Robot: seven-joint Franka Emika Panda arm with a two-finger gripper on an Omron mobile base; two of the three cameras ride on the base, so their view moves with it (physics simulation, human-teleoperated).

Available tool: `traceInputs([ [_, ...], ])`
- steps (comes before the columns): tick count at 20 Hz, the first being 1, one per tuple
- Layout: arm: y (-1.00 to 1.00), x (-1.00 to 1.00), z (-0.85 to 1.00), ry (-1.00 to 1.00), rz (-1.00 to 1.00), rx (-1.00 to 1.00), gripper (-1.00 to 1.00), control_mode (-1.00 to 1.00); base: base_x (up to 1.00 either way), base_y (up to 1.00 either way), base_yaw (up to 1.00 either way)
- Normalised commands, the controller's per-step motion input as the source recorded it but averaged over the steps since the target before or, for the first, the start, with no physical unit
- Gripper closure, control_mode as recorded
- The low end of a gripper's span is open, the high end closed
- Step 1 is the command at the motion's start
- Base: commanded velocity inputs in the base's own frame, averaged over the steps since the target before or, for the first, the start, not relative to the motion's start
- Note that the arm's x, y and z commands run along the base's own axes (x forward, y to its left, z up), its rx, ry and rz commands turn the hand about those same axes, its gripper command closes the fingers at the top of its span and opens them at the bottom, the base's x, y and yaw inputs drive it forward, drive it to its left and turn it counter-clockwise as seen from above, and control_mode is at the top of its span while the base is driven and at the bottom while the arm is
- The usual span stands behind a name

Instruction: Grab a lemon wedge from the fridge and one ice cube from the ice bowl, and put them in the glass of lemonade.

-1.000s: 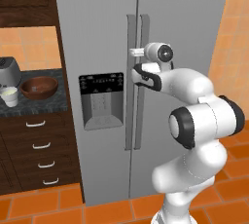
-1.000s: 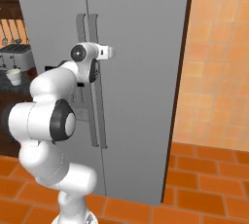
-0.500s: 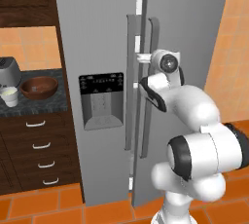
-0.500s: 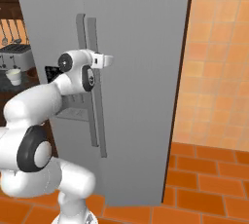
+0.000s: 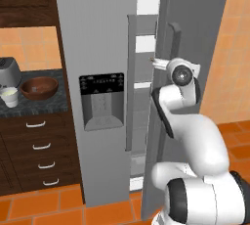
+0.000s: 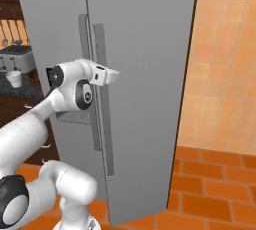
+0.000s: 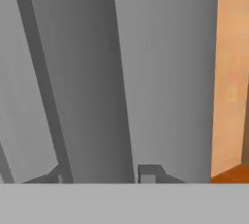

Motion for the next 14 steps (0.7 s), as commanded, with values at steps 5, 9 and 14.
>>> traceInputs([
  [5,-0.78,-0.69,0.40,0.00,-0.21,0.13,1.00,-1.00,0.00,0.00,0.00],
  [9,-0.88,-0.61,0.41,0.00,-0.23,0.13,1.00,-1.00,0.00,0.00,0.00],
  [14,-0.83,-0.49,0.41,0.00,-0.23,0.12,1.00,-1.00,0.00,0.00,0.00],
])
